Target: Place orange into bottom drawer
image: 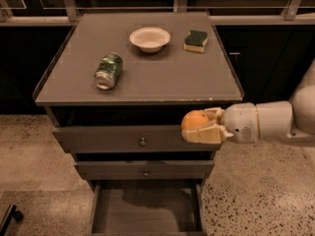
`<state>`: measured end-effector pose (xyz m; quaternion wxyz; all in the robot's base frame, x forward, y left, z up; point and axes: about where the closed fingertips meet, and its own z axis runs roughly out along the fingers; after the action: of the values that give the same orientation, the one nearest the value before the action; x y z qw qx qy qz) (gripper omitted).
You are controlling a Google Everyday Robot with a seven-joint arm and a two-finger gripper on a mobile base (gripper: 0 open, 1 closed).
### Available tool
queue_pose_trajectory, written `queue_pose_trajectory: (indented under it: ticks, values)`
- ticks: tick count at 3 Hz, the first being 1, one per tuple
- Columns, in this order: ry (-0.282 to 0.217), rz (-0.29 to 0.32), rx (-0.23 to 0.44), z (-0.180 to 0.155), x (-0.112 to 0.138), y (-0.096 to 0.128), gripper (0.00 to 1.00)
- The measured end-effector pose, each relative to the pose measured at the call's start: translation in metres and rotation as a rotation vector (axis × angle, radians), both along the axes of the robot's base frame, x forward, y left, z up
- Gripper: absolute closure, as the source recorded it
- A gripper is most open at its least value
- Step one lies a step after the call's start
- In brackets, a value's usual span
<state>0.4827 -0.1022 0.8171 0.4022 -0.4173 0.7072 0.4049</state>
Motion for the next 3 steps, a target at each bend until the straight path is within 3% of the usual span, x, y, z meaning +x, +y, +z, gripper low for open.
queue_pose_trajectory:
  ticks: [1, 2, 3]
  values:
    - [0.121, -0.074, 0.049, -0.075, -0.018, -0.014, 1.00]
    - [0.121, -0.074, 0.049, -0.075, -0.018, -0.014, 1.00]
    - [0.230, -0.112, 0.087, -0.122, -0.024, -0.016, 1.00]
